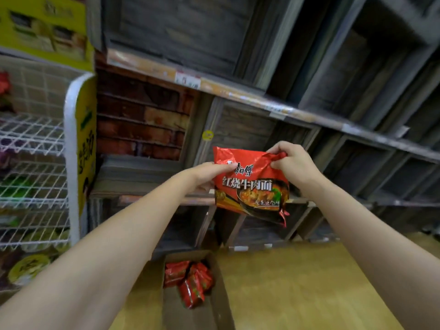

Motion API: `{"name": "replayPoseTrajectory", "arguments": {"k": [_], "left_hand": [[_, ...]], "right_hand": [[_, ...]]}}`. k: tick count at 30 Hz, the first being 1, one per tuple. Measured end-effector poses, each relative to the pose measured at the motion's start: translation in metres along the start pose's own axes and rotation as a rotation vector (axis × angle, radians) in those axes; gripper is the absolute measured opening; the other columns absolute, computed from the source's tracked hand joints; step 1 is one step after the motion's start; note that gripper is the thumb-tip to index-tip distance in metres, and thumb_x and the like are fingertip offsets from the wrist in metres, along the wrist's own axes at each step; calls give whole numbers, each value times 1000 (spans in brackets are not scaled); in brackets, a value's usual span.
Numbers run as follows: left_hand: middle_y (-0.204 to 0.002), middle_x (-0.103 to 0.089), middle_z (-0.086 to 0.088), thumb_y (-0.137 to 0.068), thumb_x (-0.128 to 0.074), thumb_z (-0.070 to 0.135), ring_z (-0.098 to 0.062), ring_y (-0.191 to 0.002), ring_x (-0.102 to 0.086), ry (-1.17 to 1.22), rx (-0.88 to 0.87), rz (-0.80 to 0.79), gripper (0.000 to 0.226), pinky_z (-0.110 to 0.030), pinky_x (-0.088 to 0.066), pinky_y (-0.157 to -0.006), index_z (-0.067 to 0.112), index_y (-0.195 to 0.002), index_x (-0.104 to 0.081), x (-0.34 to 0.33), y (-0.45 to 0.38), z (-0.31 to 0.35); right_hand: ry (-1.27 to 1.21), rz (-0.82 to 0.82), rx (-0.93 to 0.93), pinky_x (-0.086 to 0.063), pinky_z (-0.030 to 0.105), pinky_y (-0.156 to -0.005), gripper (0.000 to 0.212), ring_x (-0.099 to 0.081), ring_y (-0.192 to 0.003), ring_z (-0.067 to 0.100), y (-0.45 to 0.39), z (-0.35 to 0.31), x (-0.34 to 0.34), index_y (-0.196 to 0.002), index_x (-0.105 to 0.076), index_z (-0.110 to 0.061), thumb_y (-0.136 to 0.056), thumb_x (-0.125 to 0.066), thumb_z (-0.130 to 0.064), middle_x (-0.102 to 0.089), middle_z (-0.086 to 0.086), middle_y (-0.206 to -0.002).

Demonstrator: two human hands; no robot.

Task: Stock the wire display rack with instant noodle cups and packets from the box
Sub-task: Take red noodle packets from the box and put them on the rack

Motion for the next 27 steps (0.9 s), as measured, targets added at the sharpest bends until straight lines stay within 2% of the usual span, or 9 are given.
{"name": "replayPoseTrajectory", "arguments": {"k": [2, 3, 7, 11, 16, 18, 21, 23, 27], "left_hand": [[-105, -65, 0, -87, -51, 54, -15, -93, -61, -10, -55, -2, 38, -32, -46, -91, 23, -108, -58, -3, 11, 32], [-109, -66, -2, -86, -51, 56, -17, -96, -61, 12, -69, -12, 38, -34, -47, -94, 24, -105, -59, -4, 15, 46], [-122, -65, -3, -77, -57, 66, -21, -112, -61, 104, -170, -136, 62, -38, -47, -91, 24, -123, -57, -6, 28, 88], [-128, -61, -6, -58, -75, 65, -27, -118, -58, 155, -276, -272, 90, -44, -42, -99, 21, -132, -49, -5, 48, 126], [-113, -70, -6, -35, -90, 51, -22, -101, -68, 141, -354, -177, 99, -33, -53, -85, 19, -122, -56, -14, 67, 167], [-110, -71, -6, -47, -88, 44, -23, -98, -69, 119, -372, -121, 89, -36, -53, -85, 19, -124, -54, -29, 70, 177], [-95, -74, -5, -76, -68, 32, -21, -82, -71, 158, -382, -32, 43, -32, -56, -70, 15, -114, -59, -55, 76, 188], [-92, -74, -6, -76, -66, 32, -22, -80, -71, 163, -364, -3, 40, -32, -56, -70, 15, -112, -60, -70, 79, 194], [-85, -75, -6, -78, -68, 32, -22, -75, -72, 97, -321, 43, 32, -33, -57, -69, 16, -105, -60, -91, 82, 209]], "right_hand": [[-48, 71, 10, -51, 45, -87, 31, -57, -100, 25, 6, -22, 33, -79, -61, -27, -83, -53, 2, -59, 7, -111], [-86, 106, 15, -51, 45, -87, 33, -57, -100, 25, 8, -32, 48, -77, -61, -28, -83, -52, 4, -59, 6, -111], [-259, 192, 48, -52, 43, -85, 40, -59, -95, 27, 9, -64, 92, -72, -60, -25, -82, -47, 12, -61, 9, -105], [-427, 245, 121, -52, 37, -80, 37, -58, -87, 19, 10, -94, 121, -75, -60, -18, -84, -42, 13, -62, 4, -92], [-645, 255, 106, -52, 33, -75, 34, -59, -88, 16, 15, -99, 143, -79, -60, -17, -89, -39, 8, -63, 0, -89], [-683, 266, 72, -52, 34, -76, 34, -59, -90, 18, 16, -88, 154, -82, -61, -16, -89, -39, 8, -63, 1, -90], [-676, 281, 51, -53, 36, -81, 29, -59, -94, 18, 21, -71, 170, -96, -63, -14, -91, -41, 4, -63, 1, -95], [-654, 281, 54, -53, 37, -84, 26, -59, -97, 18, 22, -59, 180, -106, -61, -13, -93, -43, 1, -62, 2, -100], [-662, 314, 61, -53, 43, -89, 23, -60, -102, 21, 24, -32, 200, -108, -61, -13, -93, -48, -3, -63, 6, -109]]}}
Point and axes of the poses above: each hand's wrist, its own y-axis away from the middle knuckle, its own x-axis out of the back of the hand, z = x × y, the point moved 5 cm from there along -y, towards the middle knuckle
